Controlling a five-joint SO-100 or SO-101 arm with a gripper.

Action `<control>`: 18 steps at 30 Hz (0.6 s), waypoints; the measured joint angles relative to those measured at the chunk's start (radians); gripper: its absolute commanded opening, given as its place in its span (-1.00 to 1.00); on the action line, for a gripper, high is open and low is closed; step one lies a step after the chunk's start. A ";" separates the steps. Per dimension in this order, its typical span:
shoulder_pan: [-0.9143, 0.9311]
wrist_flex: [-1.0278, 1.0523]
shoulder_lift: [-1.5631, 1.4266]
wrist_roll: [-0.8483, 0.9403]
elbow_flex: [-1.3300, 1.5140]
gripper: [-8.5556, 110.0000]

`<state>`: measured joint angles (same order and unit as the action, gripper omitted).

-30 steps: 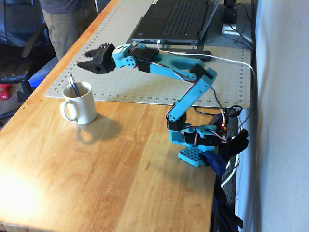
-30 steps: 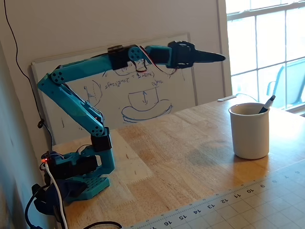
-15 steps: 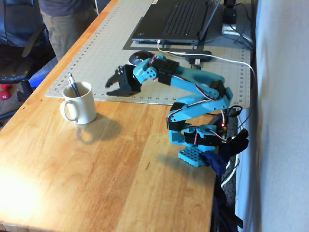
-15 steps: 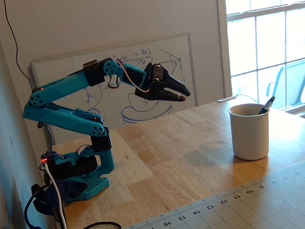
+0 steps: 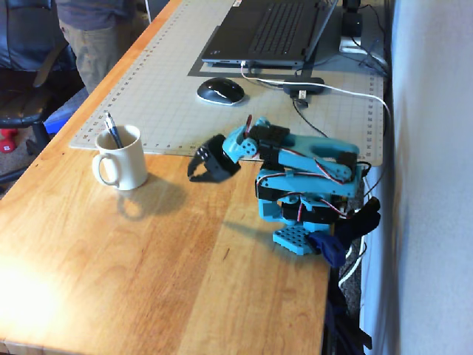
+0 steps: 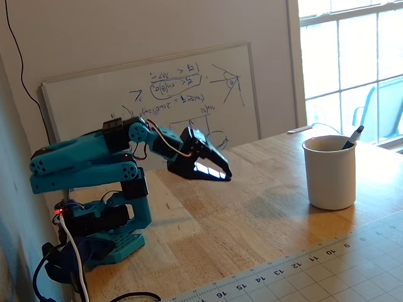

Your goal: Grasp a pen and put it in a mug.

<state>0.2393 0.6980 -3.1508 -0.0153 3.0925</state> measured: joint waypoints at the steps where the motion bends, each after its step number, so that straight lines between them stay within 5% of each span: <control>1: 0.000 0.017 -0.026 0.015 0.020 -0.85; 18: 0.000 0.460 -0.173 0.054 0.055 -0.85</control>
